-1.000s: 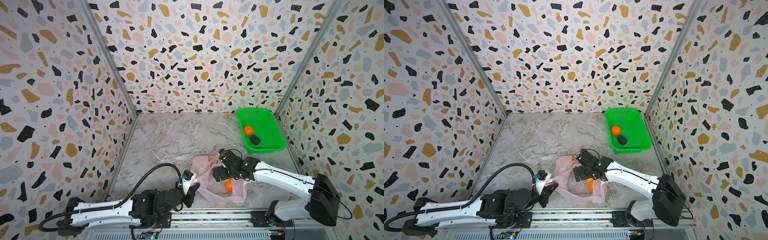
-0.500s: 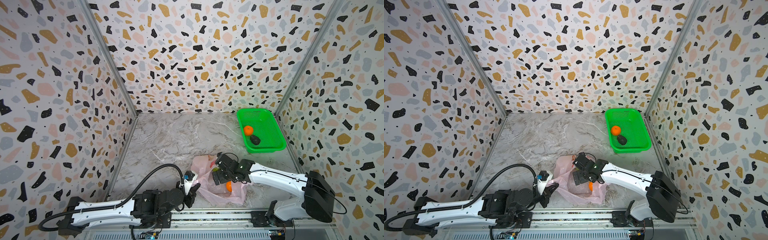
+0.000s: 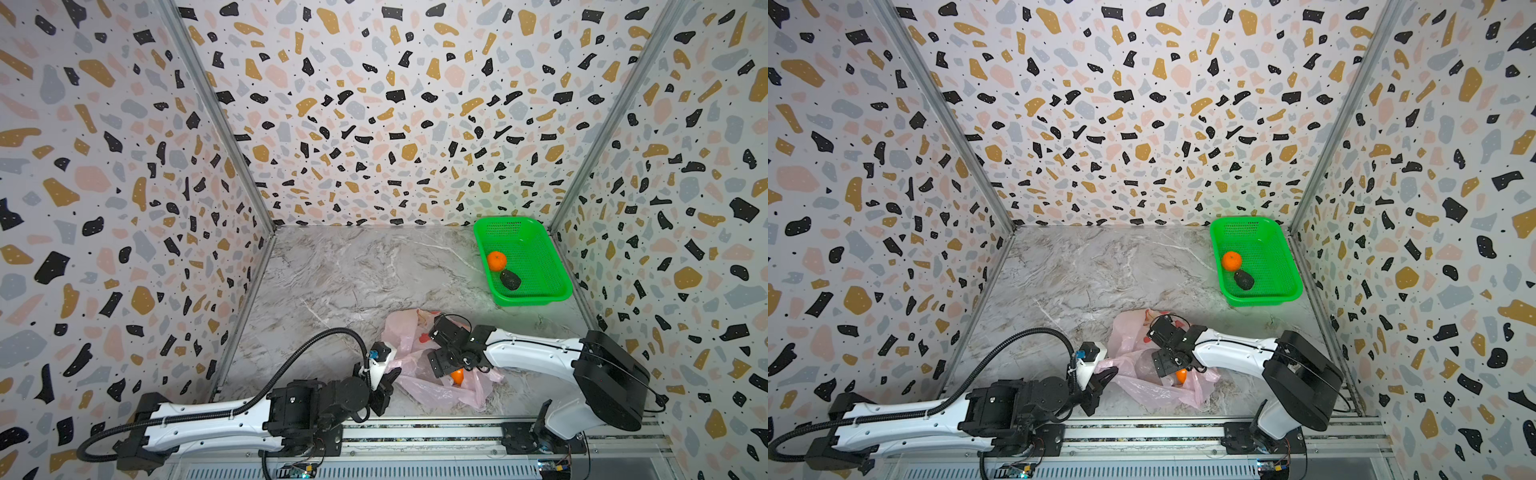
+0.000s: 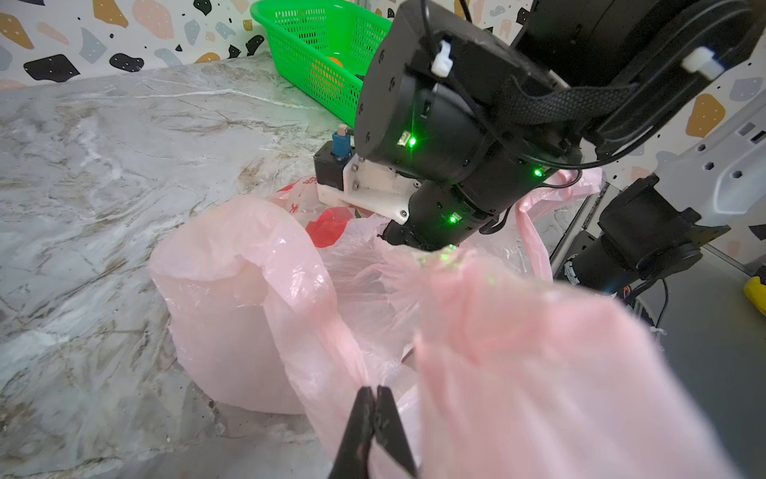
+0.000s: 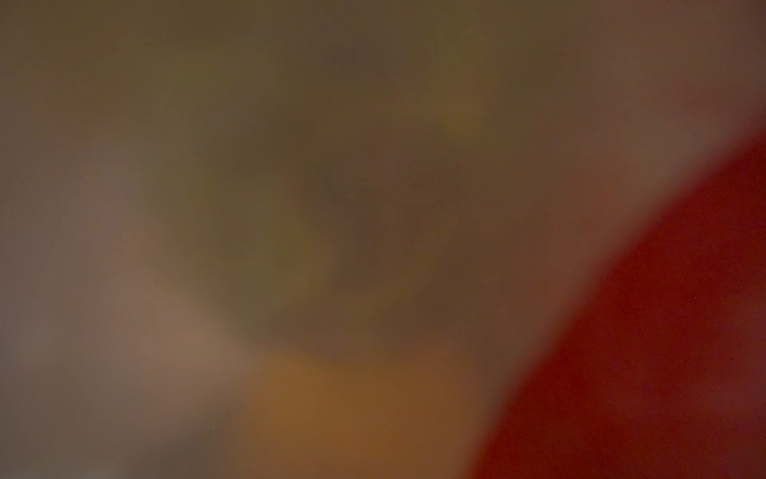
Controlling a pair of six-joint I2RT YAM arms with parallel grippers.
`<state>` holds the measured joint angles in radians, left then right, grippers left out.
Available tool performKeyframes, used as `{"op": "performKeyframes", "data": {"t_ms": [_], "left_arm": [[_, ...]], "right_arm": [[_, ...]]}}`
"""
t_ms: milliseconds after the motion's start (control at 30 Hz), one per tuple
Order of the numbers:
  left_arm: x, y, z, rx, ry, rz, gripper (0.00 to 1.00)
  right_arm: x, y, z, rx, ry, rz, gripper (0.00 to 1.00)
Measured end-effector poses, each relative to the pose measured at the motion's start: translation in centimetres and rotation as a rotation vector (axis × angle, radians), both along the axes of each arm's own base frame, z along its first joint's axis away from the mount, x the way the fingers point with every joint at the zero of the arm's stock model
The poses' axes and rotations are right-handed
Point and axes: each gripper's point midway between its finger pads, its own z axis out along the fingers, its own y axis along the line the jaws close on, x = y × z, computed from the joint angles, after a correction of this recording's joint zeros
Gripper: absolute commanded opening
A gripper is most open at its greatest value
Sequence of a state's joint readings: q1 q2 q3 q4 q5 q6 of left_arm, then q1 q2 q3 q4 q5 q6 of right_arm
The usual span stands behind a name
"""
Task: Untie the knot of the plastic bag and take out the fruit
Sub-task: Pick up the fruit from the plastic bag.
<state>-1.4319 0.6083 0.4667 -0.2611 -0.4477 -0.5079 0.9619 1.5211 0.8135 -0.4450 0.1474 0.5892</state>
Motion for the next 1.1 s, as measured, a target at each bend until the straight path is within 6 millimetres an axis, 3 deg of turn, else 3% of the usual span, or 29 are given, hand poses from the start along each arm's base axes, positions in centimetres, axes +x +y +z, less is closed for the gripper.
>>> {"op": "performKeyframes", "data": {"t_ms": [200,333,533,767,867,1100], "left_arm": [[0.1,0.1,0.0,0.0,-0.003,0.005,0.0],[0.1,0.1,0.0,0.0,-0.003,0.006,0.0],[0.1,0.0,-0.1,0.008,-0.004,0.005,0.0],[0.1,0.0,-0.3,0.02,-0.012,0.0,0.0],[0.2,0.0,-0.2,0.022,-0.017,0.002,0.0],[0.5,0.2,-0.1,0.02,-0.028,0.022,0.0]], "right_arm": [[0.6,1.1,1.1,0.052,-0.046,0.019,0.86],[1.1,1.8,2.2,0.095,-0.084,0.028,0.66],[1.1,2.0,2.3,0.101,-0.087,0.037,0.51],[0.8,1.9,3.0,0.114,-0.089,0.043,0.5],[0.4,2.0,4.5,0.148,-0.092,0.052,0.5],[0.0,3.8,11.1,0.324,-0.135,0.098,0.5]]}}
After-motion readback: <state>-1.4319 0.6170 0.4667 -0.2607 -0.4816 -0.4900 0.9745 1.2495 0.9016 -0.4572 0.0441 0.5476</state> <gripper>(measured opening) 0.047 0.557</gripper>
